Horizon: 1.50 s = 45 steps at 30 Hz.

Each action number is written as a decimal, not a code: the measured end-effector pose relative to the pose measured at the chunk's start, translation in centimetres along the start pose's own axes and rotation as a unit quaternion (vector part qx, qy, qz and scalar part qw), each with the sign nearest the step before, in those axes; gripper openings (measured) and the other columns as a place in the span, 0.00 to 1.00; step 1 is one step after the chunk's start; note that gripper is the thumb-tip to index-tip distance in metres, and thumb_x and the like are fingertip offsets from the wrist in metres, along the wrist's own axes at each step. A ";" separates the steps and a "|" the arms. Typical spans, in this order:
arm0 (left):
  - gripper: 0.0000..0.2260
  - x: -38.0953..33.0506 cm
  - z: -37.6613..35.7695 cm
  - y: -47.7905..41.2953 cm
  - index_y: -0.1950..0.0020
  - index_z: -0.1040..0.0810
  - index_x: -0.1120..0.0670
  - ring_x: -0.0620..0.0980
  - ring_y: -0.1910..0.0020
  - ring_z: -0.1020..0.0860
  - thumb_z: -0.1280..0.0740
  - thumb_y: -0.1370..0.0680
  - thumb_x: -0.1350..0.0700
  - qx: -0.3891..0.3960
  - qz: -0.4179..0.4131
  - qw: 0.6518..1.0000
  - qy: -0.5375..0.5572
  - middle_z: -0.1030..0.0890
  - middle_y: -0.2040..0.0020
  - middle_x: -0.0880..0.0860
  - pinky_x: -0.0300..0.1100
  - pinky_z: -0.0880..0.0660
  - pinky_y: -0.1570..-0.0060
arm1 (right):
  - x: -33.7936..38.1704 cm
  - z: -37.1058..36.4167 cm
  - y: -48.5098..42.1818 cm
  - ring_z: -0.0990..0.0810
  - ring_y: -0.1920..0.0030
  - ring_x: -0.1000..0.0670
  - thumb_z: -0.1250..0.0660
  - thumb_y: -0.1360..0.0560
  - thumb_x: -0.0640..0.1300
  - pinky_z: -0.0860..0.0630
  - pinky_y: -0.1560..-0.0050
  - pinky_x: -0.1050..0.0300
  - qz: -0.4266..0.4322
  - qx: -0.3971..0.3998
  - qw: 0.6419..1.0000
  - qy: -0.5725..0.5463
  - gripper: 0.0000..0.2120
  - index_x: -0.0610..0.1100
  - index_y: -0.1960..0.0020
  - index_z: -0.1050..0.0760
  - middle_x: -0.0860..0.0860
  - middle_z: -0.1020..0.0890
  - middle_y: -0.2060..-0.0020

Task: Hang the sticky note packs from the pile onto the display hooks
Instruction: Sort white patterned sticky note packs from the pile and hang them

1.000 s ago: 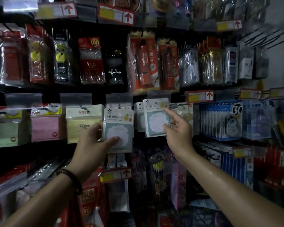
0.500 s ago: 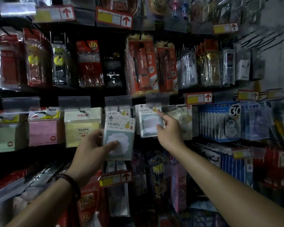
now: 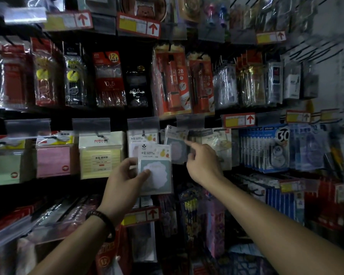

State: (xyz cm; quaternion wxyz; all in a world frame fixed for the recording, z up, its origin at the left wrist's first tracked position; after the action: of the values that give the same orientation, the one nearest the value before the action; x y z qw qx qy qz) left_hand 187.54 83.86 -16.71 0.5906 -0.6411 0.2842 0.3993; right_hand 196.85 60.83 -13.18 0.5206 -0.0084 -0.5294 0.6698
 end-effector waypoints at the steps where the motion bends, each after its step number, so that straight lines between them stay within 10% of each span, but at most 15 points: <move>1: 0.08 0.0 -0.4 -0.1 0.38 0.20 0.52 0.51 0.49 0.11 0.31 0.16 0.60 0.001 0.002 1.000 0.004 0.11 0.47 0.51 0.53 0.15 0.48 | 0.5 0.5 1.2 0.18 0.50 0.50 0.36 0.16 0.44 0.15 0.47 0.46 0.027 -0.011 0.999 -0.030 0.24 0.58 0.22 0.28 0.52 0.20 0.44; 6: 0.09 0.1 -2.9 -0.4 0.37 0.20 0.52 0.50 0.49 0.11 0.30 0.17 0.60 0.014 -0.011 1.000 0.011 0.11 0.46 0.52 0.49 0.14 0.52 | 2.0 1.1 7.0 0.16 0.63 0.56 0.28 0.18 0.43 0.19 0.62 0.62 0.078 0.072 0.969 -0.224 0.32 0.60 0.18 0.34 0.57 0.17 0.48; 12: 0.08 -0.5 -5.5 -0.5 0.38 0.21 0.46 0.44 0.49 0.13 0.28 0.17 0.55 0.032 -0.070 0.995 -0.064 0.11 0.48 0.46 0.48 0.15 0.48 | 0.3 0.6 7.2 0.22 0.27 0.51 0.29 0.19 0.33 0.18 0.33 0.47 0.043 0.077 0.939 -0.332 0.35 0.67 0.24 0.28 0.60 0.25 0.25; 18: 0.27 -1.9 -5.2 0.0 0.20 0.32 0.44 0.35 0.50 0.16 0.28 0.17 0.55 0.032 -0.152 0.959 -0.238 0.19 0.37 0.42 0.34 0.17 0.52 | -0.5 2.3 4.2 0.19 0.33 0.55 0.31 0.20 0.27 0.18 0.34 0.51 0.016 0.012 0.921 -0.389 0.36 0.63 0.25 0.25 0.61 0.22 0.30; 25: 0.28 -2.0 -4.6 0.6 0.19 0.33 0.42 0.42 0.45 0.17 0.29 0.17 0.54 0.040 -0.204 0.920 -0.332 0.20 0.33 0.43 0.47 0.15 0.44 | -0.6 2.2 2.1 0.24 0.26 0.52 0.32 0.20 0.28 0.20 0.30 0.42 0.025 0.002 0.933 -0.358 0.37 0.67 0.27 0.25 0.62 0.25 0.25; 38: 0.27 -1.4 -4.3 -0.5 0.20 0.32 0.39 0.44 0.40 0.19 0.29 0.18 0.49 0.037 -0.246 0.893 -0.376 0.19 0.33 0.44 0.45 0.18 0.40 | -0.2 2.4 1.3 0.16 0.44 0.63 0.34 0.21 0.26 0.16 0.41 0.56 -0.018 0.033 0.938 -0.343 0.33 0.55 0.24 0.25 0.61 0.19 0.38; 45: 0.29 -1.3 -4.4 -1.1 0.19 0.35 0.38 0.47 0.36 0.20 0.29 0.18 0.47 0.045 -0.247 0.884 -0.395 0.21 0.31 0.47 0.48 0.19 0.38 | 0.8 2.8 0.1 0.13 0.54 0.43 0.37 0.21 0.28 0.12 0.59 0.43 -0.041 0.069 0.970 -0.227 0.36 0.59 0.23 0.27 0.57 0.28 0.22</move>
State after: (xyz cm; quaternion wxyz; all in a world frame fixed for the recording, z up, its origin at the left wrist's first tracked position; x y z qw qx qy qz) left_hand 188.62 79.54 -15.12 0.7619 -0.4526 -0.1222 0.4470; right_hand 194.83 59.43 -11.54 0.4127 0.2019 -0.5860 0.6674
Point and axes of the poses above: each hand's wrist, its own y-axis away from the middle knuckle, its own z-axis out of the back of the hand, x = y × z, the point moved 6 cm from there along -y, towards the middle knuckle
